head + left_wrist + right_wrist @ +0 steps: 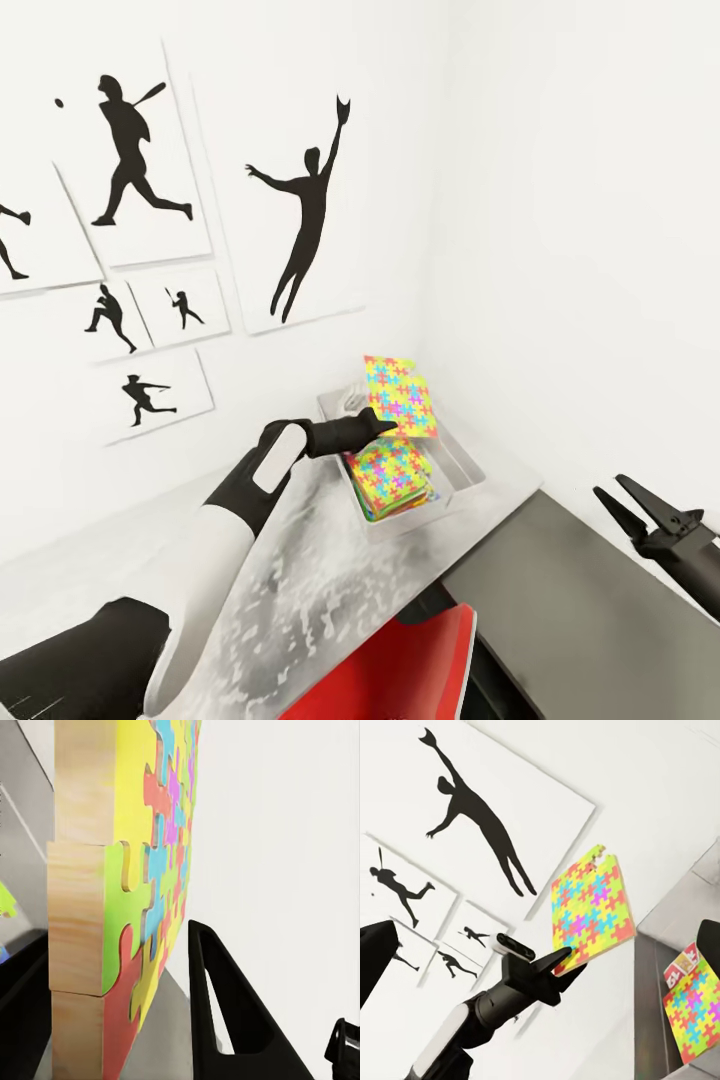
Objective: Put all the toys in the child's room - the three board games (two on the bed and one on the table), the two jigsaw puzzles on the table, and the tennis ball on the table - inside the toy box on the table in the child's room.
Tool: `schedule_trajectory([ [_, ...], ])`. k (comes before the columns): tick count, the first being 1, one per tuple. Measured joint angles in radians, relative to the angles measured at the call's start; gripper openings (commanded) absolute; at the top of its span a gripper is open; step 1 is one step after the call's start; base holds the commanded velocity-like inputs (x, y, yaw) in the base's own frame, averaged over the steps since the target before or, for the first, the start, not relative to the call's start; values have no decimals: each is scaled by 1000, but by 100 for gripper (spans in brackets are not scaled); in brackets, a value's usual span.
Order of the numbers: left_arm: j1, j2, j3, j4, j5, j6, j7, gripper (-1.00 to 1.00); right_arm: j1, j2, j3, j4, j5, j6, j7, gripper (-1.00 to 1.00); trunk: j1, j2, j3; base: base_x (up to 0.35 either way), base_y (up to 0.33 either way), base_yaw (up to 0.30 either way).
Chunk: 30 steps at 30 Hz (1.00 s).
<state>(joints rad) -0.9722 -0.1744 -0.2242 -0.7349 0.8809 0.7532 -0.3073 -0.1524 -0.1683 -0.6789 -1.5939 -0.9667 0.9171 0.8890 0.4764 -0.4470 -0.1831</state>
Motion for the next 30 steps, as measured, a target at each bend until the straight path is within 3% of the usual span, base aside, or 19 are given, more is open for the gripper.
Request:
schedule_trajectory([
  [2,-4,0,37,0,0,24,0,-100,0,-8,-21,1,0,24,18,100,0,0,-3,0,0,0],
  [6,-5,0,57,0,-1,36,1,-100,0,-12,-33,3,0,37,25,100,0,0,-10,0,0,0],
  [30,-6,0,66,0,-5,30,8,-100,0,-14,-35,10,5,34,20,100,0,0,-49,0,0,0],
])
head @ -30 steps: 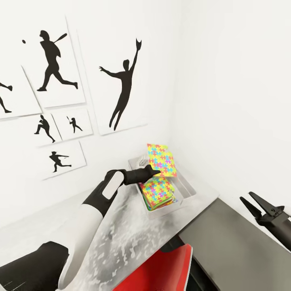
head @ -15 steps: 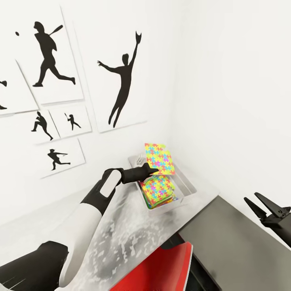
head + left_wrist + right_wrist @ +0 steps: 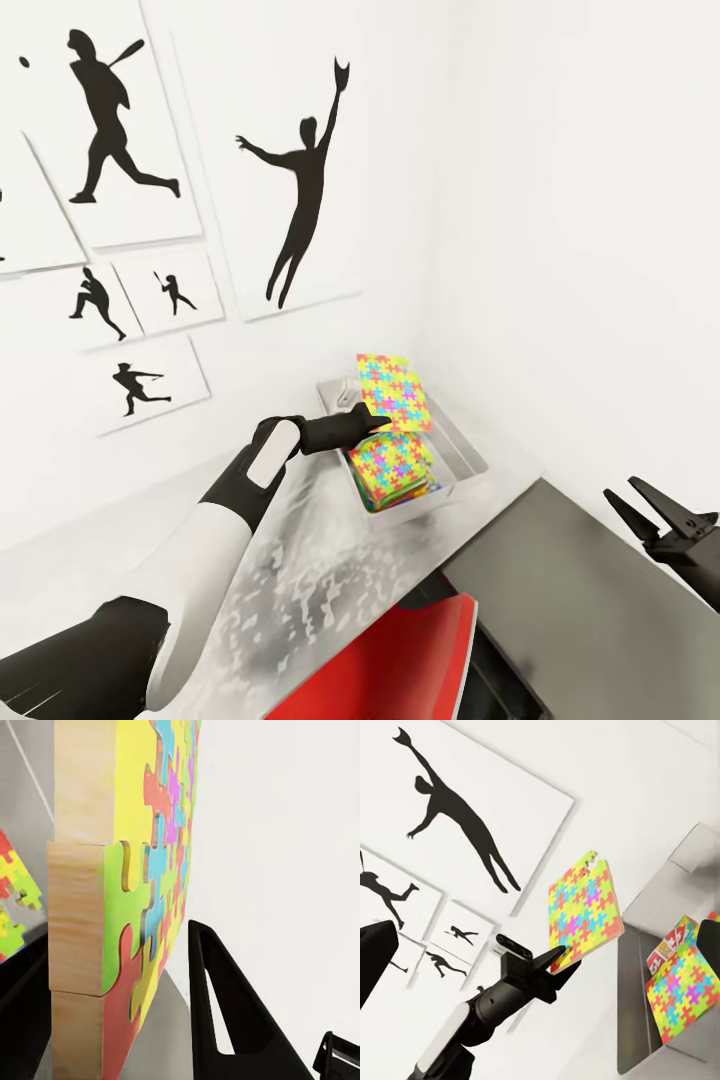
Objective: Put all the toys in the child's room - the three board games (two on the bed and one on the table), the two jigsaw puzzles on the table, and the tennis ball on the table - inside the toy box on the table in the child's room.
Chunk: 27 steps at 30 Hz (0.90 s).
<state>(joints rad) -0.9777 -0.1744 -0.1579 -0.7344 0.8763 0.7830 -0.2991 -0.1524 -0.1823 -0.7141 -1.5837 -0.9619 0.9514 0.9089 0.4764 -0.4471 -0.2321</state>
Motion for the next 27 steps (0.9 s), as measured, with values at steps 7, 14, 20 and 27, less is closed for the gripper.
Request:
schedule_trajectory([
  [7,0,0,1,1,4,-5,81,-100,0,-24,2,22,-1,1,0,100,0,0,-11,0,0,0],
  [14,0,0,1,1,5,-5,100,-100,0,-32,0,29,-2,-1,1,100,0,0,-23,0,0,0],
  [20,0,0,0,1,8,-5,101,-100,0,-32,-1,30,-3,-3,1,100,0,0,-33,0,0,0],
  [27,0,0,-1,1,10,-5,101,-100,0,-32,0,30,-2,-3,1,100,0,0,-44,0,0,0],
])
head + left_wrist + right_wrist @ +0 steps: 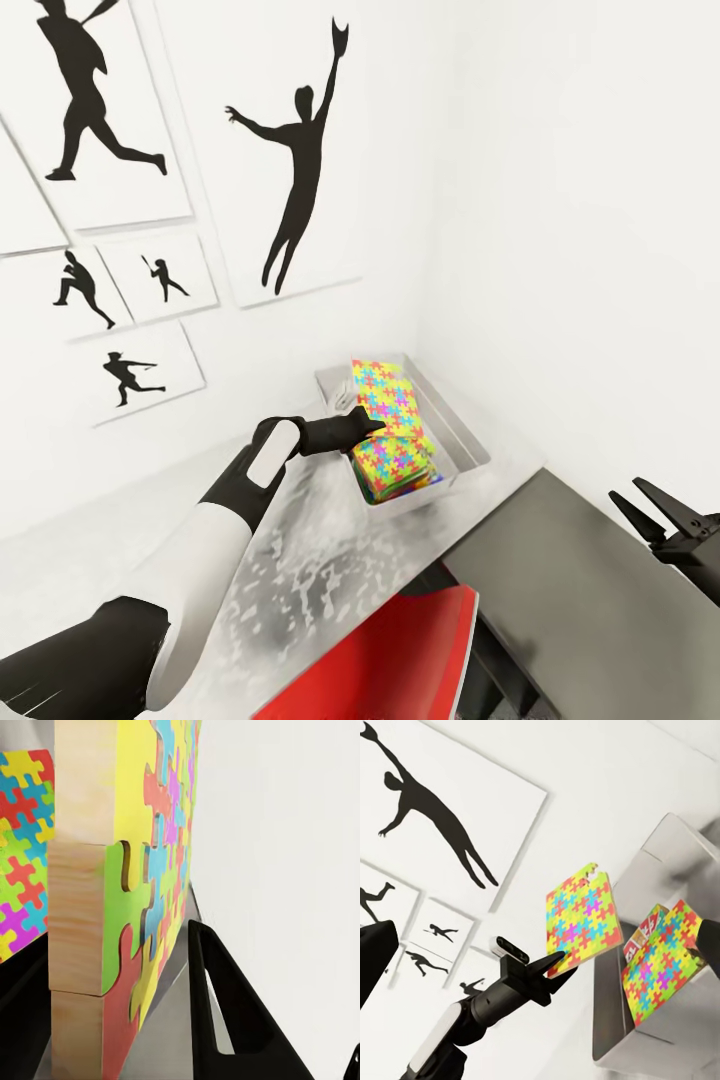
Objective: Put all the toys in the child's room - the three board games (two on the bed and one on the table), the two jigsaw puzzles on the table, and the tennis ball on the table - inside the toy box on the table in the child's room.
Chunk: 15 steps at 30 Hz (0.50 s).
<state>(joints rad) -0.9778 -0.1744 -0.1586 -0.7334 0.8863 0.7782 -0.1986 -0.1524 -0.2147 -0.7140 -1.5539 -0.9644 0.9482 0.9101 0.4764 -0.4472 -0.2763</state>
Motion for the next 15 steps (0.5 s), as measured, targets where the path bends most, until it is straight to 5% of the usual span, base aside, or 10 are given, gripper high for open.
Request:
schedule_trajectory([
  [15,0,0,0,0,51,3,-1,-100,0,1,-12,-1,-1,-2,5,100,0,0,-24,0,0,0],
])
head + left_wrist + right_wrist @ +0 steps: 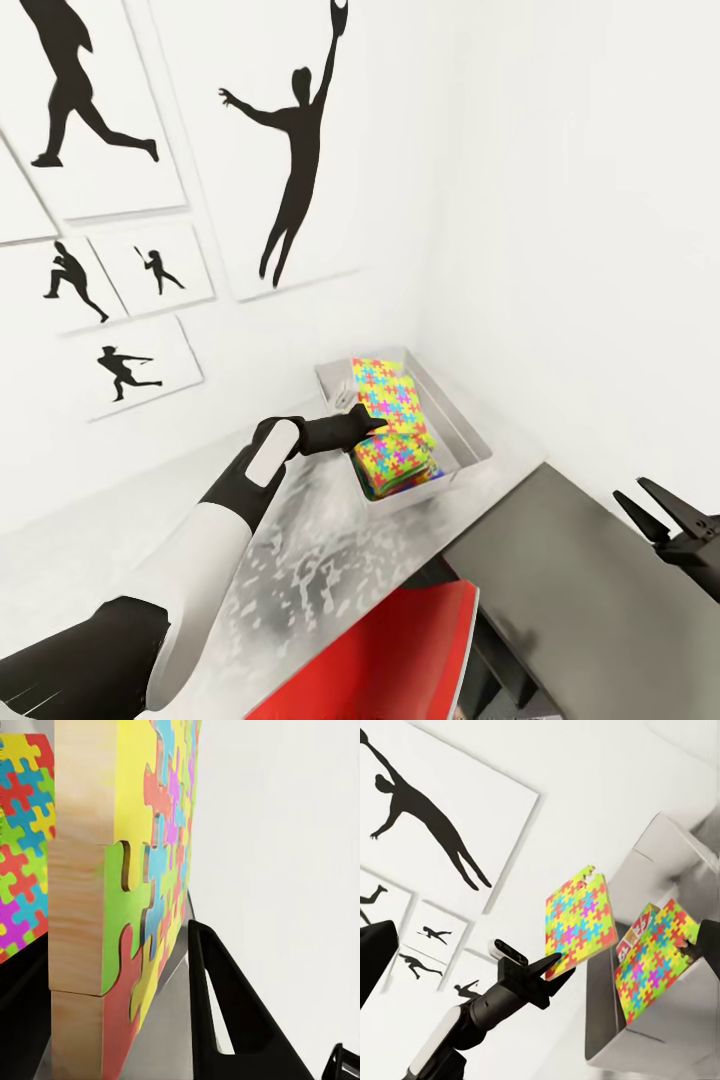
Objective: Put all the toys in the child's room - the three board games (two on the bed and one on the table), the two jigsaw puzzles on the table, and the tennis ball on the table - inside the toy box on the table in the child's room.
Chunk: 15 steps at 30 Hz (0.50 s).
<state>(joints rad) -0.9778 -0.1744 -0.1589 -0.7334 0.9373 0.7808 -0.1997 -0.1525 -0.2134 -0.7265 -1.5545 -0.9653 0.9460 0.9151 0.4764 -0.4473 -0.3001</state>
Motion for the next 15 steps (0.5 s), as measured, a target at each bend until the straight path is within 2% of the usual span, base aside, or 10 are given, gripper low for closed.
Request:
schedule_trajectory([
  [3,0,0,0,0,1,0,0,-100,0,-1,-6,0,1,4,-1,100,0,0,-1,0,0,0],
  [5,8,11,6,0,8,2,-11,-100,0,10,-18,1,3,-2,-2,100,0,0,-1,0,0,0],
  [7,8,8,2,6,9,-7,-14,-100,0,17,-19,2,3,-2,-2,100,0,0,-1,0,0,0],
  [10,9,0,-13,22,-11,-24,-12,-100,0,16,-18,2,2,-3,-3,100,0,0,-1,0,0,0],
  [15,9,0,-23,32,-22,-52,-10,-100,0,7,-18,6,2,-5,-4,100,0,0,-1,0,0,0],
])
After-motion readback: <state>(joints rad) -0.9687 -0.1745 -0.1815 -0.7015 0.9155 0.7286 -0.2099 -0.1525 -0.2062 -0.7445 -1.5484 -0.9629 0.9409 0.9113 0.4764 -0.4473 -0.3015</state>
